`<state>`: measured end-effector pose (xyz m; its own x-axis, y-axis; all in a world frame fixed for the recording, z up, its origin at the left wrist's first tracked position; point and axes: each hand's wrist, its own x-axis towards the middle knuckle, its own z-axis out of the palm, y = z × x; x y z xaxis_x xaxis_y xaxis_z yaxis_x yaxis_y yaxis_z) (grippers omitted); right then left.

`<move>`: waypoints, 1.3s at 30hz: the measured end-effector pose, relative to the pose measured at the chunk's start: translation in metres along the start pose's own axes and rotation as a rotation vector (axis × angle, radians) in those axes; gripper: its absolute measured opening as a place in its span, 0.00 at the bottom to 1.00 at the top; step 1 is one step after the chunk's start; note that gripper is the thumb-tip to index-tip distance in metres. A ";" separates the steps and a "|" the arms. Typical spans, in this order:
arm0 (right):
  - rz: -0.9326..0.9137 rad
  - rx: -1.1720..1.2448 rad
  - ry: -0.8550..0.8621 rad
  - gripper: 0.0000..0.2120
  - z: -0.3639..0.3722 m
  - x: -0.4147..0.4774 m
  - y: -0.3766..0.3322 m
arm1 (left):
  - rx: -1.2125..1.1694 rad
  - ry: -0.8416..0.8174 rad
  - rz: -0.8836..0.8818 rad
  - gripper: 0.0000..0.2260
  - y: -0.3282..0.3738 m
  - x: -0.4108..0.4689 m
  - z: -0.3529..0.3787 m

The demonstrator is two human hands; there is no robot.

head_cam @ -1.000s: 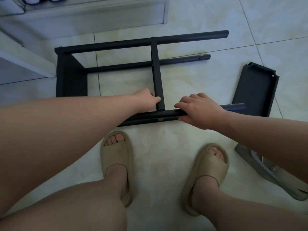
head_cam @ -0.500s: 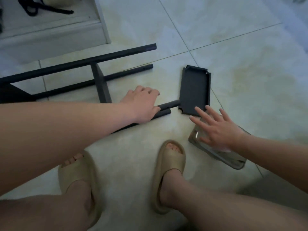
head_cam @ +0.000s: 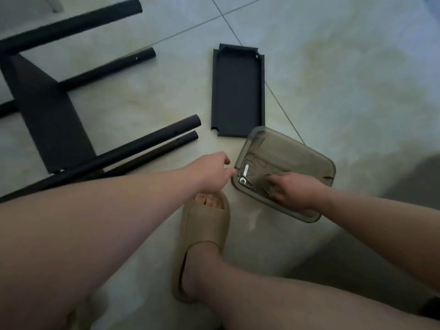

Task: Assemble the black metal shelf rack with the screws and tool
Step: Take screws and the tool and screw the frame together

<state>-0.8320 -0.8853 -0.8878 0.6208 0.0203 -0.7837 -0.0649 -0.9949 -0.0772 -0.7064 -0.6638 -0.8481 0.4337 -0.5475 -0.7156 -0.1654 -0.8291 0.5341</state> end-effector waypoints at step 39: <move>0.057 0.129 0.344 0.08 0.006 0.016 -0.011 | -0.589 0.143 -0.069 0.07 -0.004 -0.017 0.033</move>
<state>-0.8259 -0.8731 -0.9032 0.8384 -0.0907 -0.5374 -0.1912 -0.9723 -0.1342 -0.7426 -0.6552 -0.8532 0.5471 -0.4407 -0.7117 0.3675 -0.6375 0.6772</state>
